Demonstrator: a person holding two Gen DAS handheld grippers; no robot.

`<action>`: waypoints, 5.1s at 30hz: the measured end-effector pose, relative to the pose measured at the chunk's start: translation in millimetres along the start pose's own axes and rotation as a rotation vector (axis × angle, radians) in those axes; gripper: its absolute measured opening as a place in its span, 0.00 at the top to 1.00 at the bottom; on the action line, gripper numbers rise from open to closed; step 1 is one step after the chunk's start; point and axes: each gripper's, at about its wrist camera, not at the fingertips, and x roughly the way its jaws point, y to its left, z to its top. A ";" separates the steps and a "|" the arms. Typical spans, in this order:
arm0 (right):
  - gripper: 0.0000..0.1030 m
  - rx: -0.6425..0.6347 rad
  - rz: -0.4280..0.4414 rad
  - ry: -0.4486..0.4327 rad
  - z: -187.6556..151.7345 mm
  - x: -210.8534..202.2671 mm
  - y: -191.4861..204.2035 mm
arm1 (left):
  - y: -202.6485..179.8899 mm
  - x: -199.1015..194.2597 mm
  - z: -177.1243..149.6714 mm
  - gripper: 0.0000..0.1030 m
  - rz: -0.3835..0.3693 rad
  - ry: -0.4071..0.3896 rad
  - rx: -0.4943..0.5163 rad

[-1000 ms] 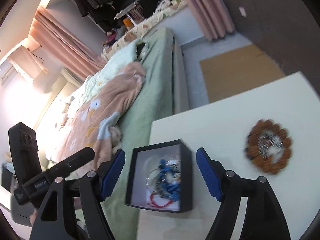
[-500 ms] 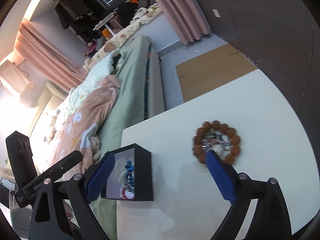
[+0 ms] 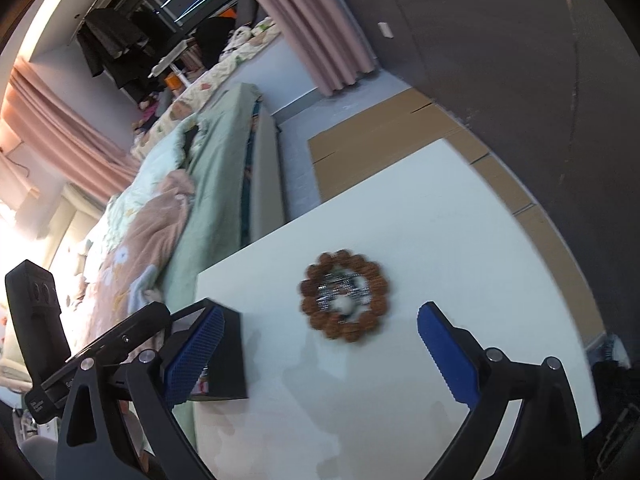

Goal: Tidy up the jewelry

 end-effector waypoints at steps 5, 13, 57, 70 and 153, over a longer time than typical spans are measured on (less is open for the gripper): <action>0.08 0.022 -0.010 -0.007 4.8 -6.4 -19.7 | -16.7 17.6 -0.5 0.05 -0.001 0.014 0.013; 0.08 0.045 -0.036 -0.028 10.7 -17.6 -46.9 | -37.0 45.6 -0.7 0.14 -0.002 0.042 0.028; 0.10 0.016 -0.060 0.072 10.7 30.5 -37.0 | -29.5 30.0 3.1 0.82 -0.122 0.027 0.038; 0.48 -0.042 -0.047 0.178 -3.3 87.7 -0.7 | 16.0 8.0 4.1 0.83 -0.101 -0.007 -0.018; 0.95 -0.536 -0.011 -0.307 57.1 -156.5 284.1 | 112.1 -138.0 -3.8 0.05 -0.047 -0.253 -0.114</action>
